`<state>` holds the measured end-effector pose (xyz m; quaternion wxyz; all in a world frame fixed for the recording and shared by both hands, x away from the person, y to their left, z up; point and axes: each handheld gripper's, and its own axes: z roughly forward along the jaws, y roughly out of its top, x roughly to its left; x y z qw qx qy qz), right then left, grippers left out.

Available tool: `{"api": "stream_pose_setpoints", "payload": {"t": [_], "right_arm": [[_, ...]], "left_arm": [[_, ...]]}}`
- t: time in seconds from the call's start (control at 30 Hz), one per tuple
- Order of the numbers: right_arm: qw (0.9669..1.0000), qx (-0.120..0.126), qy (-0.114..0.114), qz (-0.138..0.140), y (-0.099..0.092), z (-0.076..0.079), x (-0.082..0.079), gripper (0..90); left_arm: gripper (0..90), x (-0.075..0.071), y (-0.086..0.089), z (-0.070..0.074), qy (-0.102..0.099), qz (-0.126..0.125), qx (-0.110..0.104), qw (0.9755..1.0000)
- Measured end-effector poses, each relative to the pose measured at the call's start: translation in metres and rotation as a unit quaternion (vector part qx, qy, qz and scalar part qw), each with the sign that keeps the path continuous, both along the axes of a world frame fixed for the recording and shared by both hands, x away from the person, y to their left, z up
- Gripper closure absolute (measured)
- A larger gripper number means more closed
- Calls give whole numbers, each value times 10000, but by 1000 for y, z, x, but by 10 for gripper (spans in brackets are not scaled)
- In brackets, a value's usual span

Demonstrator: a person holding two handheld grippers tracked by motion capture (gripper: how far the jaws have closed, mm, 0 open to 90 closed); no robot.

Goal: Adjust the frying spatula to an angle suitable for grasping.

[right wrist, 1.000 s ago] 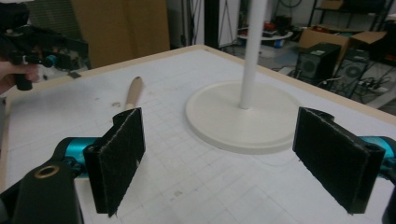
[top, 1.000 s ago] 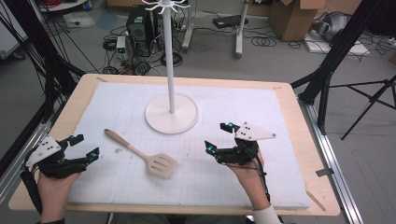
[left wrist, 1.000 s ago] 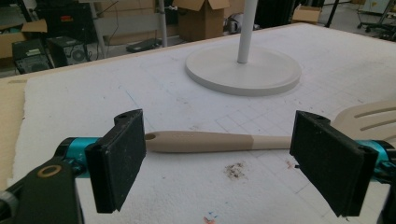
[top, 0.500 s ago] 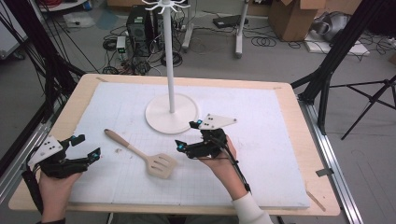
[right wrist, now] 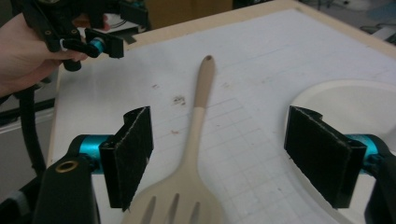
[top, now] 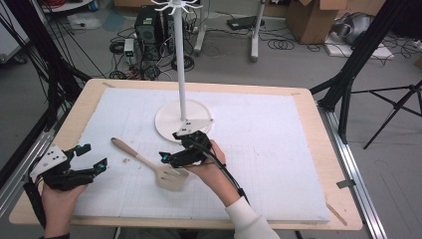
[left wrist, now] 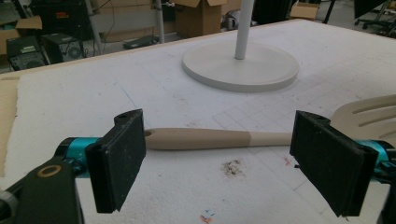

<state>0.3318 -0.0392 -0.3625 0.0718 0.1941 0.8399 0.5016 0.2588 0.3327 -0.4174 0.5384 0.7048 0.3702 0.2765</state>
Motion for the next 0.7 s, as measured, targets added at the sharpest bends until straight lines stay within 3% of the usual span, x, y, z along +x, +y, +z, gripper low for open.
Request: {"api": "stream_pose_setpoints", "payload": {"t": [0.1, 0.4, 0.5, 0.53, 0.57, 0.7], "right_arm": [[9997, -169, 165, 118, 19, -5, 4, 267], [9968, -635, 402, 266, 48, -20, 12, 314], [9941, -931, 474, 299, 61, -27, 13, 337], [9941, -931, 474, 299, 61, -27, 13, 337], [9922, -1099, 506, 293, 68, -30, 13, 357], [9891, -1329, 542, 318, 80, -35, 13, 389]], "left_arm": [[188, 0, 0, 0, 12, 0, -6, 10000], [188, 1, -1, -2, 45, 2, -2, 10000], [188, 1, -1, -2, 47, -11, 24, 10000], [188, 1, -1, -2, 47, -11, 24, 10000], [188, 1, -2, -2, 55, -10, 20, 10000], [188, 1, -2, -2, 60, -6, 11, 10000]]}}
